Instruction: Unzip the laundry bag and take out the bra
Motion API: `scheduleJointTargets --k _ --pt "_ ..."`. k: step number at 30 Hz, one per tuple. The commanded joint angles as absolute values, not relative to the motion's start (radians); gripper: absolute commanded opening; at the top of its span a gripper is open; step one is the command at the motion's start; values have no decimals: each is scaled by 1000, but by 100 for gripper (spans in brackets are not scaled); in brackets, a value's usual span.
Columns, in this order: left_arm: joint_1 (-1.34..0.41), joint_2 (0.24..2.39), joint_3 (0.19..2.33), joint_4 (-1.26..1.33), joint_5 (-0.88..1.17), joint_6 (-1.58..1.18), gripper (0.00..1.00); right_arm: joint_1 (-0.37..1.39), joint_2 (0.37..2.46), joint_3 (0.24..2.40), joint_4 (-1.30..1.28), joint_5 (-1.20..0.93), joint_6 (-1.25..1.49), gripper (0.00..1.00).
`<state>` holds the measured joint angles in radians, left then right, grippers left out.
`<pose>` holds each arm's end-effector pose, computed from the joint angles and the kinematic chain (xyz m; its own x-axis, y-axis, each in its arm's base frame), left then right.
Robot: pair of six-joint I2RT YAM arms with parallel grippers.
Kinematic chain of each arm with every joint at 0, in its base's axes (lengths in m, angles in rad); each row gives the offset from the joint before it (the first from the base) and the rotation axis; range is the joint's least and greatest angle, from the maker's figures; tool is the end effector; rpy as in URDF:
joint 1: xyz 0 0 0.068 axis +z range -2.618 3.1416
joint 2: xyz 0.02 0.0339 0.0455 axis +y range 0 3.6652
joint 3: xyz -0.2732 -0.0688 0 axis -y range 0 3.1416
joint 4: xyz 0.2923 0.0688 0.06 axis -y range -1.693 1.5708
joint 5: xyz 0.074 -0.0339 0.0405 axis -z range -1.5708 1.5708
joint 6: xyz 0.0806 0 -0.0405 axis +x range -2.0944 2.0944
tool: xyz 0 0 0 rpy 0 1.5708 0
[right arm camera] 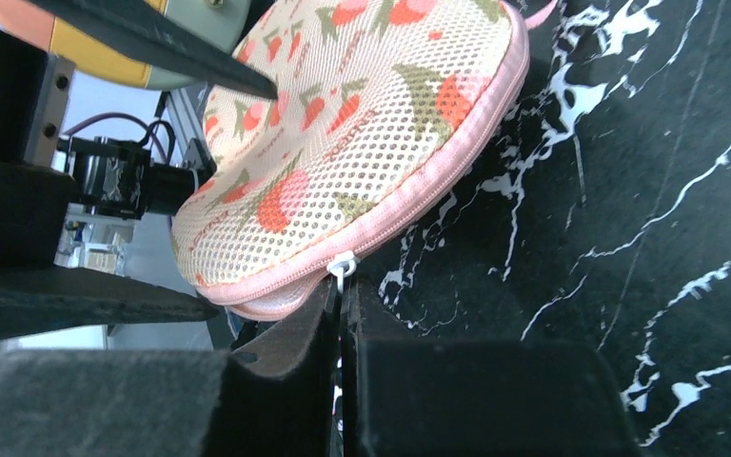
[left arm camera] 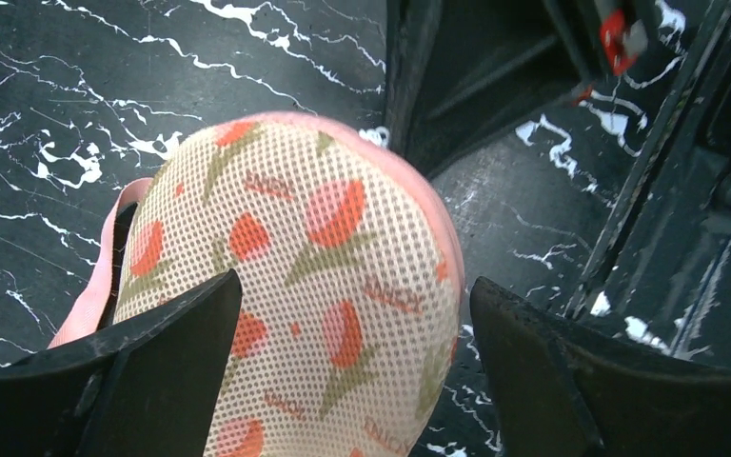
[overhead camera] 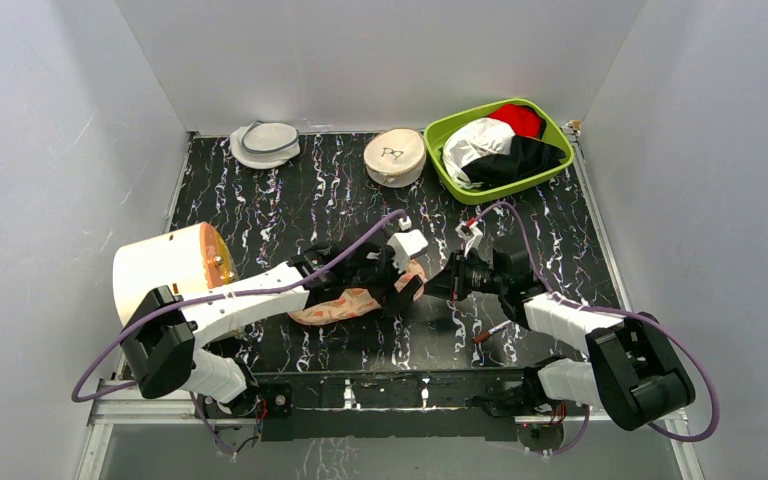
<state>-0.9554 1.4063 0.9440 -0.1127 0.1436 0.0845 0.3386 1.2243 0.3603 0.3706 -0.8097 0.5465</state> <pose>0.2173 -0.3273 0.2227 -0.2388 0.4824 -0.8428 0.9008 0.4341 -0.0067 0.2417 0.1470 0.1258 -0.8133 0.0936 -0.5742 -0.4775 0.4566 0.7507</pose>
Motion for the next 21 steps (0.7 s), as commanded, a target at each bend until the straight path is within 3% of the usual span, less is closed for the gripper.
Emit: scheduleJointTargets --k 1,8,15,21 --pt "-953 1381 1026 -135 108 -67 91 368 1182 305 506 -789 590 0" --pt "-953 1338 1045 -250 8 -360 91 373 1195 298 556 -801 601 0" --pt "-953 1341 1068 -290 11 -332 93 395 1182 310 530 -803 582 0" --pt "-957 1466 1148 -342 57 -333 87 399 1168 334 449 -792 544 0"
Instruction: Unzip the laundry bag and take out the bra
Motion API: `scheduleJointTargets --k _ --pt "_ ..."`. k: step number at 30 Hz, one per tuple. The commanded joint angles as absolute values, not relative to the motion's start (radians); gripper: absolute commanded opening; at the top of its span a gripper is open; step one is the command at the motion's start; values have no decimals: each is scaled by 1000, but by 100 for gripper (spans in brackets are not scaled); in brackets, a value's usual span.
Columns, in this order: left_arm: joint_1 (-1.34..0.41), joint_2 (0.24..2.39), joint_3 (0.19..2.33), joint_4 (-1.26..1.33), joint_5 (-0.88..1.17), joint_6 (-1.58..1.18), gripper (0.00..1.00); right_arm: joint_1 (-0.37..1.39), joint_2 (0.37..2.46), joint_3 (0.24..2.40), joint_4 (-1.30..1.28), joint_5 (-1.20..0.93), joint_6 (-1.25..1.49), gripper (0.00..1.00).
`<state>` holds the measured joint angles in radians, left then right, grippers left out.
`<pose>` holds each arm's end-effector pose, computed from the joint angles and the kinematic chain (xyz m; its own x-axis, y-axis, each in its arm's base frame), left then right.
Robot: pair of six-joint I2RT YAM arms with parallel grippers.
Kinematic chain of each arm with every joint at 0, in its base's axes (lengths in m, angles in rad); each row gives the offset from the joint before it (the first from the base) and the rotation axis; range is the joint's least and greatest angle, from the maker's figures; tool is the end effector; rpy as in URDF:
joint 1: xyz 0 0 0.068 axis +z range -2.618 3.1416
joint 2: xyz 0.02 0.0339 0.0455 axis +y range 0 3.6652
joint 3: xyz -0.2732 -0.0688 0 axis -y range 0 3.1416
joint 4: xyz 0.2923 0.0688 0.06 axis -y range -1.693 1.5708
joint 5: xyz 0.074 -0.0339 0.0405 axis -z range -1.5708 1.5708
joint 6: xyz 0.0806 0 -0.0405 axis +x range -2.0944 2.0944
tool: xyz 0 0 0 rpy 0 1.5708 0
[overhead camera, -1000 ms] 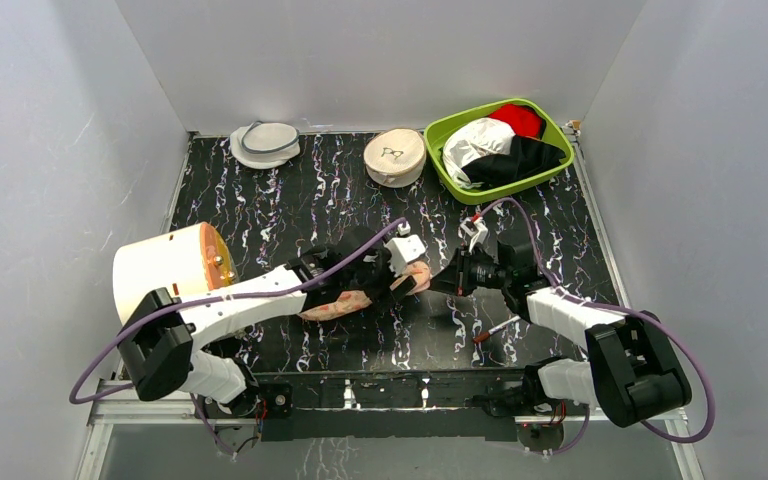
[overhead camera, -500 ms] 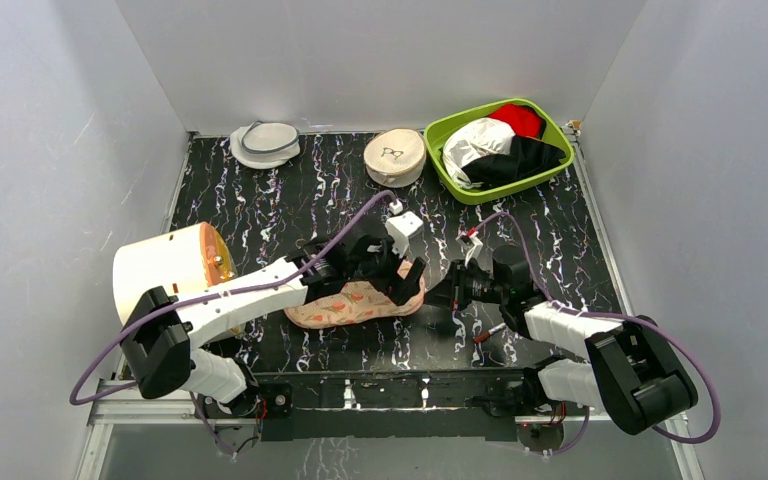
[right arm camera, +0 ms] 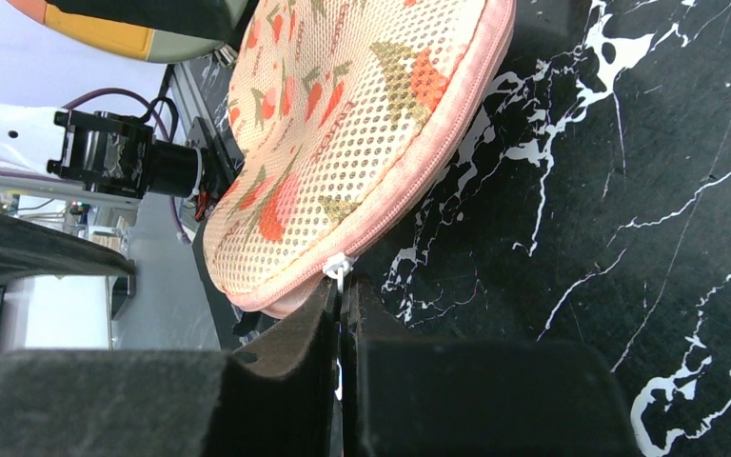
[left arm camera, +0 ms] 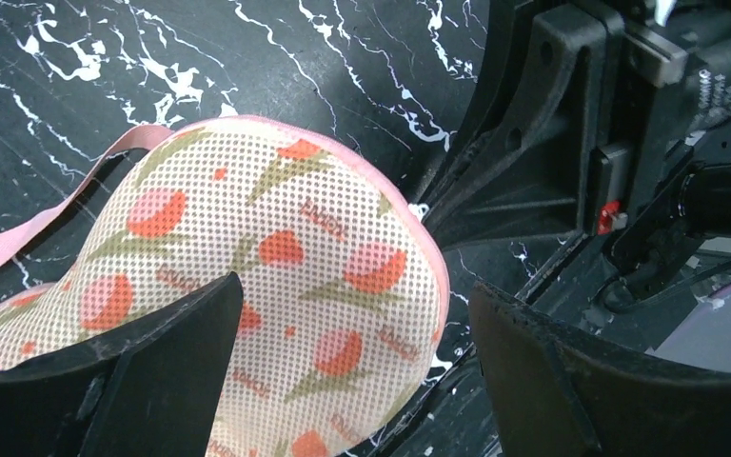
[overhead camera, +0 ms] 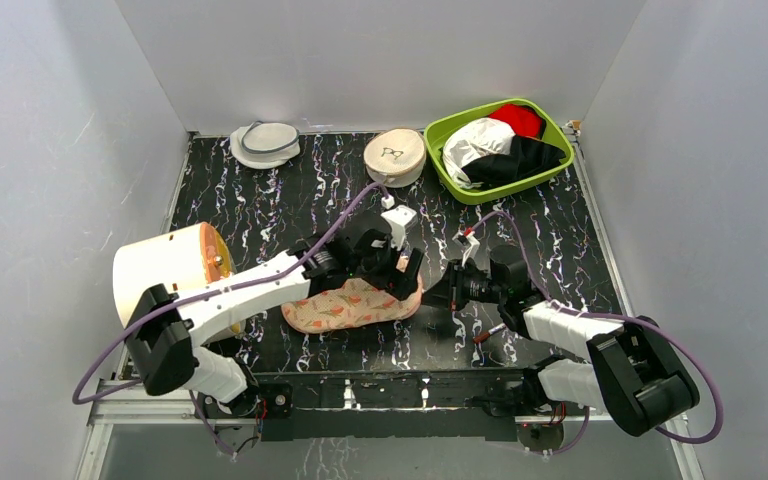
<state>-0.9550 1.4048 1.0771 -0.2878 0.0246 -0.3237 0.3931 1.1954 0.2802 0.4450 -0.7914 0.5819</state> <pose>0.2278 -0.3253 0.2564 -0.5794 0.2684 -0.7696 0.6786 0.6818 -0.2732 0.2201 0.1533 0.1134 -0.8196 0.0783 -0.5676 -0.4843 0.4348 0.7592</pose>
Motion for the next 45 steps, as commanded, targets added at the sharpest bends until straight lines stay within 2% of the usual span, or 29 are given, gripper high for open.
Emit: scheduleJointTargets --k 1,3,4,5,8,13,17,21,24,29,37,45 --pt "-961 1483 1162 -353 54 -328 87 400 1171 334 449 -792 544 0" --pt "-978 1523 1191 -385 15 -301 88 405 1180 334 462 -791 553 0" --pt "-993 1543 1207 -408 -35 -286 93 408 1182 334 471 -790 558 0" --pt "-1019 1563 1226 -433 -140 -269 98 412 1184 335 482 -788 566 0" --pt "-1119 1593 1241 -458 -386 -217 98 415 1183 326 500 -775 580 0" --pt "-1165 1593 1215 -411 -421 -180 97 417 1189 334 484 -775 574 0" --pt "-1170 1635 1249 -458 -446 -183 90 417 1195 371 441 -766 552 0" --pt "-1172 1638 1250 -468 -474 -147 66 417 1187 387 391 -743 519 0" --pt "-1172 1620 1243 -464 -473 -114 61 417 1180 385 377 -727 515 0" --pt "-1172 1605 1247 -463 -446 -86 47 417 1172 386 366 -713 511 0" --pt "-1172 1566 1201 -392 -358 -8 35 417 1166 405 339 -681 518 0" --pt "-1173 1499 1108 -261 -318 180 31 417 1102 436 213 -623 509 0"
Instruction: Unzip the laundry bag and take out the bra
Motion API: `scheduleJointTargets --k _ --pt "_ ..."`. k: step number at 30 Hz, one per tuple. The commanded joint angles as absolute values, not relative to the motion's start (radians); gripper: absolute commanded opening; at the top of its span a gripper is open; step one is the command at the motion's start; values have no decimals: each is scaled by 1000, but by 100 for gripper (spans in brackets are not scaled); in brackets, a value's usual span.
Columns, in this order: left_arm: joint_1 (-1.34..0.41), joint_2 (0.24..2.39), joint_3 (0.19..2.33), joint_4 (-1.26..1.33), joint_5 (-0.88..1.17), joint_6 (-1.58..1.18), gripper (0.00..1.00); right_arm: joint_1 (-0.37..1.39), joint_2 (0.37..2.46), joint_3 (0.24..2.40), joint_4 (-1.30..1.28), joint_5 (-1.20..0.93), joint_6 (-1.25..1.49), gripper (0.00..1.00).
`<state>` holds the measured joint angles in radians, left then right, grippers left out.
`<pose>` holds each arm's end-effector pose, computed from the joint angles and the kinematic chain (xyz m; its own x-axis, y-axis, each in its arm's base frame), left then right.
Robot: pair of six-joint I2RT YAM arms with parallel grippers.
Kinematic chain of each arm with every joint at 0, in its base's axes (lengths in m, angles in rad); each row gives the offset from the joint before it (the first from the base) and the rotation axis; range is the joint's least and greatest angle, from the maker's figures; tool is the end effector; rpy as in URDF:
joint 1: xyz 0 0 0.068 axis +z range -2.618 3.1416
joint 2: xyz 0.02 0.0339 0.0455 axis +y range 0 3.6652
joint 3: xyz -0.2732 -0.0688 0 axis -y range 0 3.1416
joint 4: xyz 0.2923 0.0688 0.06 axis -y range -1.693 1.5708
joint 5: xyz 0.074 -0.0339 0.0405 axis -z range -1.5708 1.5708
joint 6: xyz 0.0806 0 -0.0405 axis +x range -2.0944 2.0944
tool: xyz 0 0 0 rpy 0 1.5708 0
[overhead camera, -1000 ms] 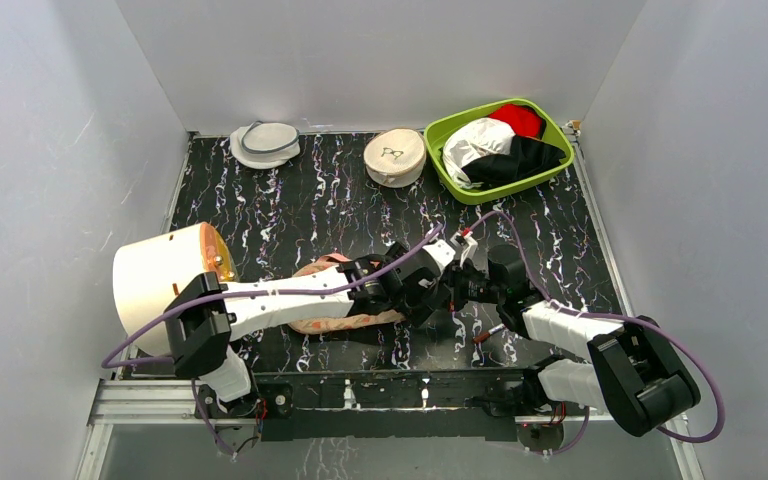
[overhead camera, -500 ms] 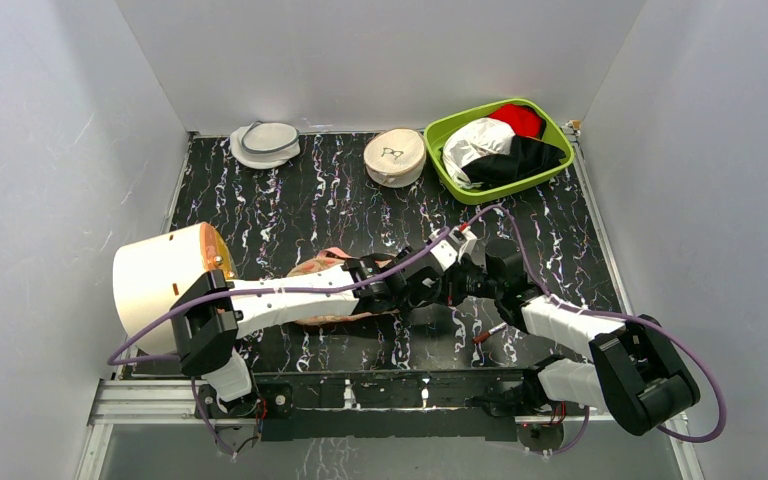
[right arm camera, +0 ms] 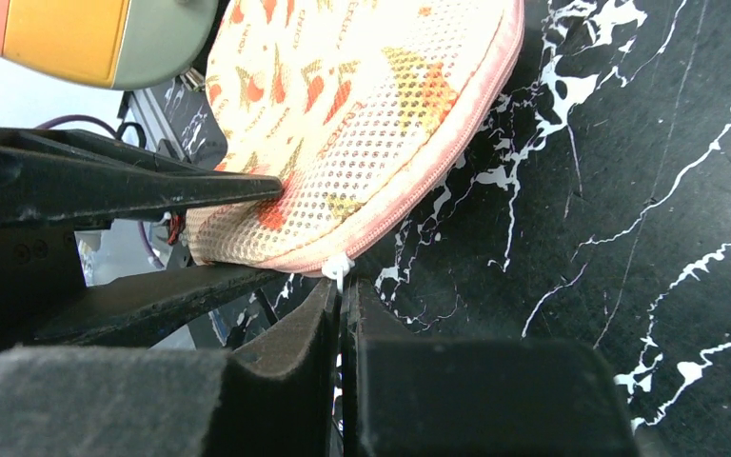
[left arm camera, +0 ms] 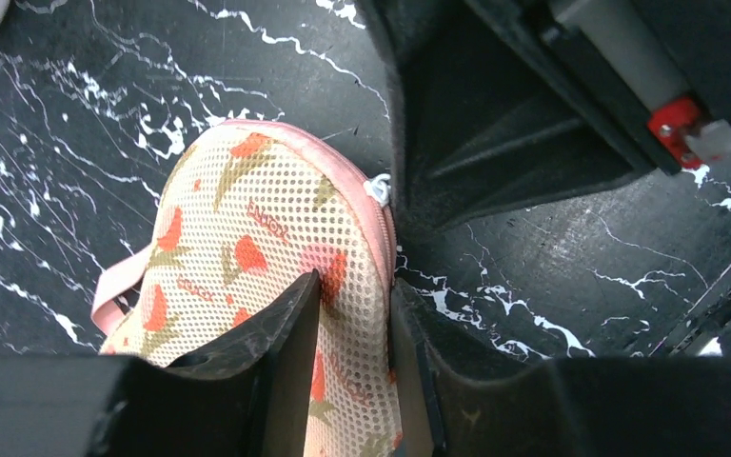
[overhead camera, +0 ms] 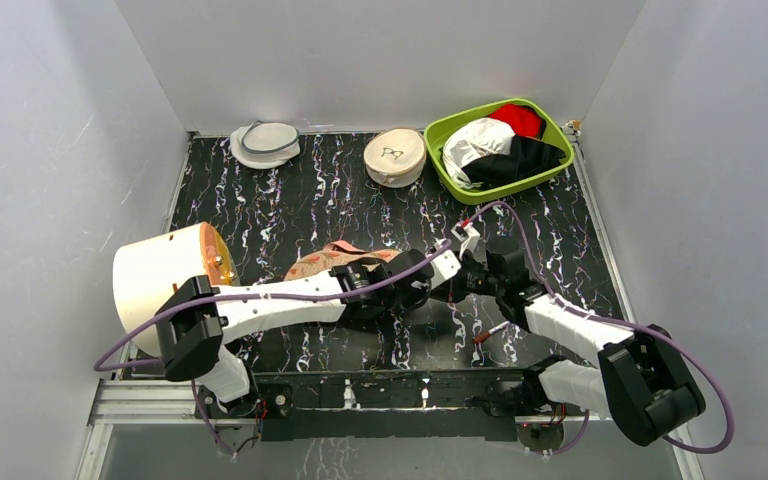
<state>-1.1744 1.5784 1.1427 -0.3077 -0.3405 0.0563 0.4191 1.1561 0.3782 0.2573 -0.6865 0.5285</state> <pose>0.1881 -0.3796 0.2162 -0.2173 0.6566 -0.7223 0.7881 0.5547 0.2671 0.2336 0.1600 0.1333 -0.8043 0.0686 -0.5902 -0.4765 0.5190 0.7097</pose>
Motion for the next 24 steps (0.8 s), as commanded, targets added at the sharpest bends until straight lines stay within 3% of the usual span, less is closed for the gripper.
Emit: scheduleJointTargets --k 1,8,15,17,24 --pt "-1172 1487 1094 -248 -310 202 29 417 1091 435 198 -606 507 0" --pt "-1172 1383 961 -143 -203 231 21 417 1033 434 129 -537 498 0" --pt "-1172 1343 957 -162 -174 231 11 412 1035 440 107 -437 457 0" --pt "-1172 1339 948 -146 -176 221 0 403 1041 447 111 -414 450 0" --pt "-1172 1364 962 -157 -163 195 0 360 1096 467 111 -337 383 0"
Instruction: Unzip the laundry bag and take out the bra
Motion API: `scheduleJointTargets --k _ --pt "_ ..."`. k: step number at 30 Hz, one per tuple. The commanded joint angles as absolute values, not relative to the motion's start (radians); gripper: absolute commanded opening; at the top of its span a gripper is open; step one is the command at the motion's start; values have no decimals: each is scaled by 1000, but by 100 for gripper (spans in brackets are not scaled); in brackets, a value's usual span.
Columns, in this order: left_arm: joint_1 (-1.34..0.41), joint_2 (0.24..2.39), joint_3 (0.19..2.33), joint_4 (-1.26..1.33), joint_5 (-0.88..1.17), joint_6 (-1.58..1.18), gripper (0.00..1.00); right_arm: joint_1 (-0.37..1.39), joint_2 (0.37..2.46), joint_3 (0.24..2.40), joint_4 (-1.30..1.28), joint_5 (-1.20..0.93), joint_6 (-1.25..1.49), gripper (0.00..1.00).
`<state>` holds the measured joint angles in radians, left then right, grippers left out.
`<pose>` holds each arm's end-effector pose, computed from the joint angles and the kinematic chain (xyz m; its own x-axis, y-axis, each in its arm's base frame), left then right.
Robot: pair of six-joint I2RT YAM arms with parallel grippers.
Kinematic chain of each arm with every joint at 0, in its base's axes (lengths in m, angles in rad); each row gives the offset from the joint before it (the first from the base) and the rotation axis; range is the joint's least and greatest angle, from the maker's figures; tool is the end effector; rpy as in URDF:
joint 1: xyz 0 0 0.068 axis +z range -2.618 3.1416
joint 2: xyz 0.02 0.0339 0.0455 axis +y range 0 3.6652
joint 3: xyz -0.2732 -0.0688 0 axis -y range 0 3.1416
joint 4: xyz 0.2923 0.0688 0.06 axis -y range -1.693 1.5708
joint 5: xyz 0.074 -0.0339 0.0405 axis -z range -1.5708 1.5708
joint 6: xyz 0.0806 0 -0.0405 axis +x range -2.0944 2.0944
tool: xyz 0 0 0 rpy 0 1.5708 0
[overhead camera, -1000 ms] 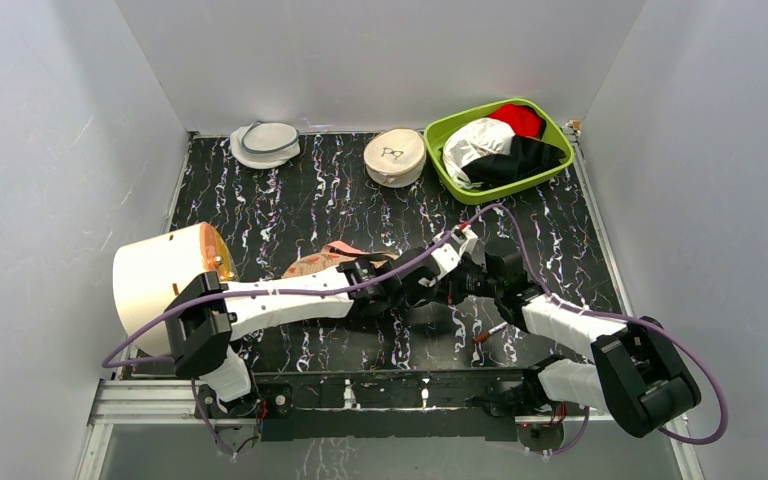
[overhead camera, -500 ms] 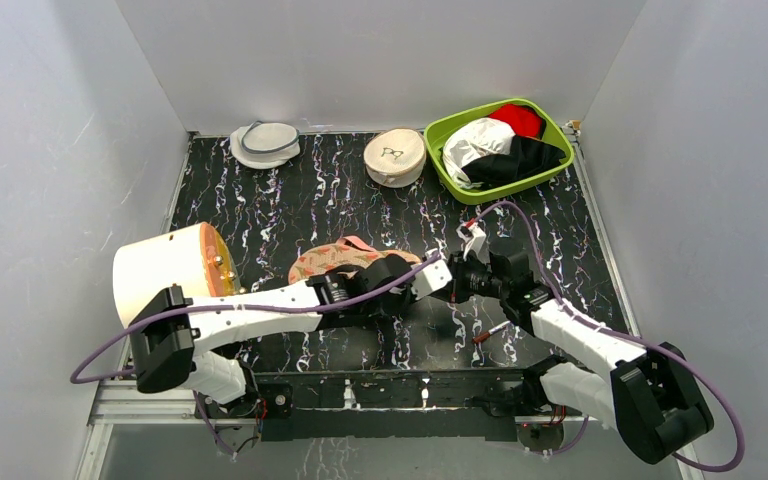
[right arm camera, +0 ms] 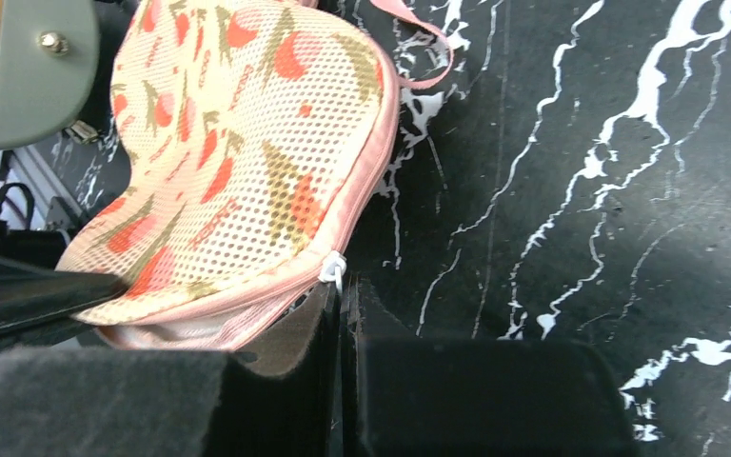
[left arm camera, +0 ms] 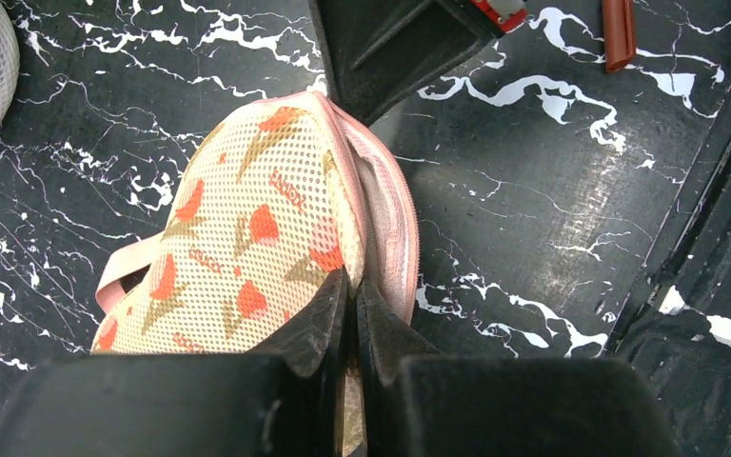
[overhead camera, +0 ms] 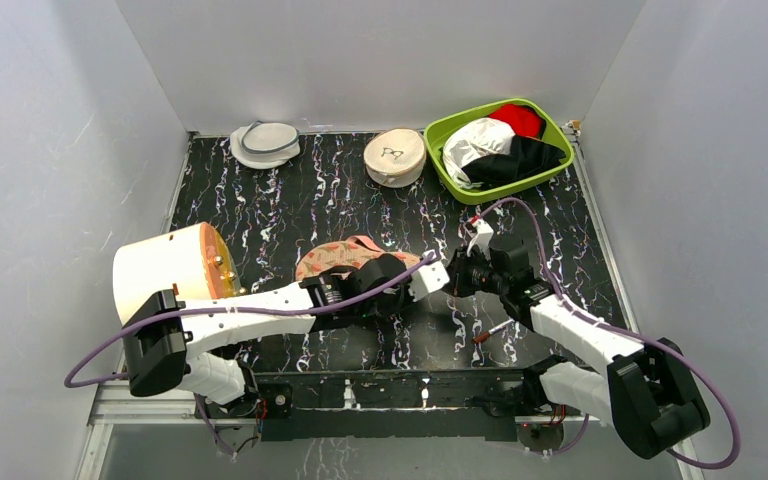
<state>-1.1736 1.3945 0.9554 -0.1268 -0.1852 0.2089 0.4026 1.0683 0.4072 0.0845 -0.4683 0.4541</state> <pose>0.1651 -0.3553 0.2304 -0.0274 0.5923 -0.8053 0.8709 0.4096 0.2716 0.2418 0.1425 0.1413 -0.7568 0.1031 -0.6454 -0.4070 0.6983 0.5889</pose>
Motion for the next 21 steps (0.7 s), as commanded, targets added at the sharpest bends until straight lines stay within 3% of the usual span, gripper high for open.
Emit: scheduleJointTargets --k 1,6,15,16,21 --pt "-1172 1390 965 -161 -165 193 0 353 1101 469 109 -331 370 0" --pt "-1172 1443 951 -143 -214 194 0 333 1077 467 109 -336 332 0" --pt "-1172 1481 1132 -353 -199 -385 80 332 1050 419 205 -508 314 0" --pt "-1172 1502 1167 -384 -212 -397 86 333 1052 412 216 -536 321 0" --pt "-1172 1591 1266 -413 -229 -387 90 334 1039 385 237 -585 345 0"
